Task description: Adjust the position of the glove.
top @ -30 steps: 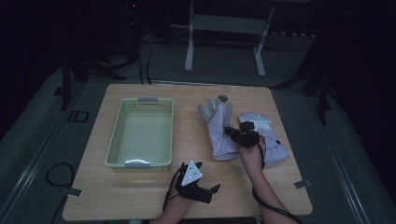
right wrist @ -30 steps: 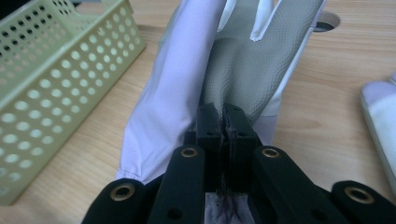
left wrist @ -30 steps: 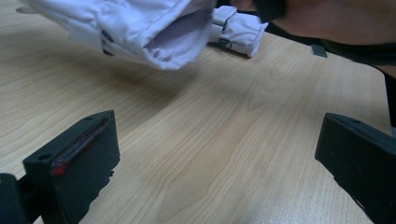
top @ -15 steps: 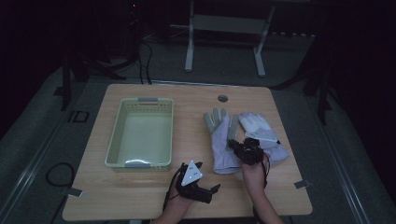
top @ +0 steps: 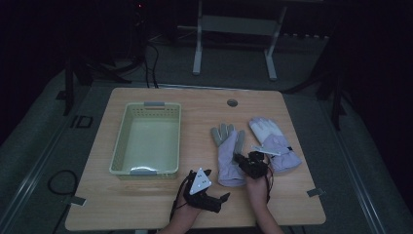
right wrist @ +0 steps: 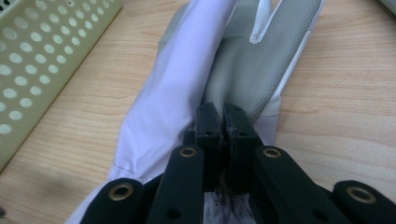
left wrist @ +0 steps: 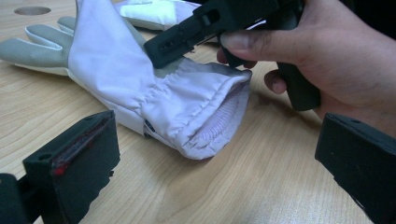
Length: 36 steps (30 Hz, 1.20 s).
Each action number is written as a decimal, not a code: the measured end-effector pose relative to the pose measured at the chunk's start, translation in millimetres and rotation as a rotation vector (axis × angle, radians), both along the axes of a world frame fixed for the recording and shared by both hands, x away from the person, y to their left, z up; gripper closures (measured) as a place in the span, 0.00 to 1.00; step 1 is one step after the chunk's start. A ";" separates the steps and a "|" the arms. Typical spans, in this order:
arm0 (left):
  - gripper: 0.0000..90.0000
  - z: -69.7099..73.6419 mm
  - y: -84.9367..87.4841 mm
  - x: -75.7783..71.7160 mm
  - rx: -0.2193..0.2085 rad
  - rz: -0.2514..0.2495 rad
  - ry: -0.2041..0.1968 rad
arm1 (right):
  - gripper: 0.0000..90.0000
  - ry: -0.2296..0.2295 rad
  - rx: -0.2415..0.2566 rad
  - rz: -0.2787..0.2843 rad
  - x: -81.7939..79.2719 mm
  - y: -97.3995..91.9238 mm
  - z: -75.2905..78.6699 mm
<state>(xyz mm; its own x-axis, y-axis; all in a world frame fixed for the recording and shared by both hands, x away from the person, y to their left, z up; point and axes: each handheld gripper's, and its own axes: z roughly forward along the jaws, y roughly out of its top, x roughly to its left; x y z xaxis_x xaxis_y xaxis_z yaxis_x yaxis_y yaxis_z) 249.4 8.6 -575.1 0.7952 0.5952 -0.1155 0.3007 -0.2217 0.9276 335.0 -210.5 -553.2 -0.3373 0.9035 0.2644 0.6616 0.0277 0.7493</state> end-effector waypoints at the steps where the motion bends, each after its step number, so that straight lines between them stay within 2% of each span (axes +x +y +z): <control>1: 0.00 0.0 -0.1 0.0 0.001 0.000 0.000 | 0.94 -0.002 -0.006 0.001 0.0 0.5 -0.7; 7: 0.00 0.0 -0.1 0.0 0.000 0.001 0.001 | 0.80 -0.012 -0.010 0.001 -2.1 1.0 3.0; 9: 0.00 0.0 0.0 0.1 -0.001 0.001 0.002 | 0.69 -0.043 -0.022 0.007 -2.0 -1.8 10.2; 10: 0.00 0.0 0.0 0.1 -0.001 0.001 0.002 | 0.69 -0.043 -0.022 0.007 -2.0 -1.8 10.2; 11: 0.00 0.0 0.0 0.1 0.000 0.001 0.003 | 0.67 -0.044 -0.034 0.028 -0.3 -2.8 14.0; 12: 0.00 0.0 0.0 0.2 -0.001 0.001 0.004 | 0.62 -0.067 -0.064 0.037 1.0 -5.1 19.3; 17: 0.00 -0.1 0.1 0.2 -0.003 0.001 0.005 | 0.58 -0.098 -0.079 0.108 11.4 -18.3 34.3; 20: 0.00 -0.1 0.2 0.3 -0.005 0.003 0.006 | 0.56 -0.141 -0.090 0.143 18.2 -28.2 48.0; 21: 0.00 -0.2 0.2 0.4 -0.006 0.003 0.007 | 0.56 -0.158 -0.111 0.146 20.5 -31.9 52.6; 23: 0.00 -0.1 0.3 0.5 -0.006 0.002 0.008 | 0.56 -0.178 -0.126 0.161 25.1 -41.0 61.6; 25: 0.00 -0.1 0.3 0.7 -0.002 0.004 0.008 | 0.60 -0.169 -0.138 0.147 29.4 -51.7 69.8; 27: 0.00 -0.1 0.3 0.5 -0.005 0.005 0.009 | 0.60 -0.186 -0.156 0.150 33.1 -64.9 76.7; 29: 0.00 -0.1 0.5 0.6 -0.005 0.005 0.009 | 0.59 -0.191 -0.173 0.160 38.6 -83.2 81.6; 30: 0.00 -0.1 0.5 0.6 -0.005 0.006 0.010 | 0.58 -0.187 -0.191 0.142 42.9 -98.7 84.1; 31: 0.00 -0.1 0.5 0.8 -0.005 0.006 0.010 | 0.58 -0.187 -0.191 0.142 42.9 -98.7 84.1; 36: 0.00 -0.2 0.6 1.0 -0.009 0.009 0.012 | 0.55 -0.191 -0.204 0.122 53.3 -135.0 83.5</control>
<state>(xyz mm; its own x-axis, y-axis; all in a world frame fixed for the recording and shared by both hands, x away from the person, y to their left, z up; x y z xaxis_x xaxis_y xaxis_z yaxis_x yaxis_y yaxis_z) 250.4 9.3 -575.2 0.7884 0.6013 -0.1300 0.3135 -0.2109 0.9259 388.3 -345.5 -469.8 -0.4726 0.8813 0.0030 0.4918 0.2609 0.8307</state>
